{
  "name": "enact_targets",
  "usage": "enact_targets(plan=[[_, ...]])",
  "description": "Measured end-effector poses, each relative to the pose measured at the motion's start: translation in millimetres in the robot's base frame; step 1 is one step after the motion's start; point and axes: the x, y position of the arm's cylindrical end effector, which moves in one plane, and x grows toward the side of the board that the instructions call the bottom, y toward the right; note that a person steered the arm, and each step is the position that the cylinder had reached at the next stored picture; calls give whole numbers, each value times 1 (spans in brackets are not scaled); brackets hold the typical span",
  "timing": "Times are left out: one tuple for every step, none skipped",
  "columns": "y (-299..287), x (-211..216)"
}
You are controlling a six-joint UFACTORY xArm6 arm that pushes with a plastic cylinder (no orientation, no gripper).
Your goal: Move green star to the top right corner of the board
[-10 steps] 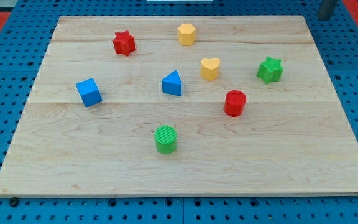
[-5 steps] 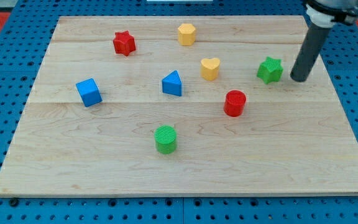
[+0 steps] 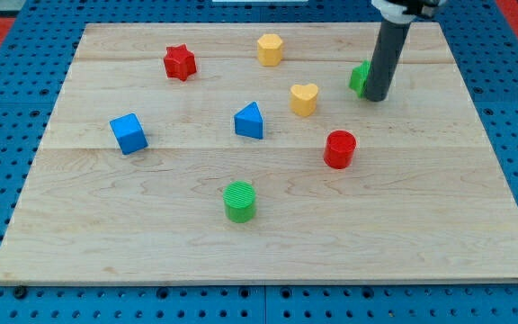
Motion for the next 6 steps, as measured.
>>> enact_targets(plan=[[0,-27],[7,9],[-30,-5],[-37,-35],[-20,-49],[-4,-71]])
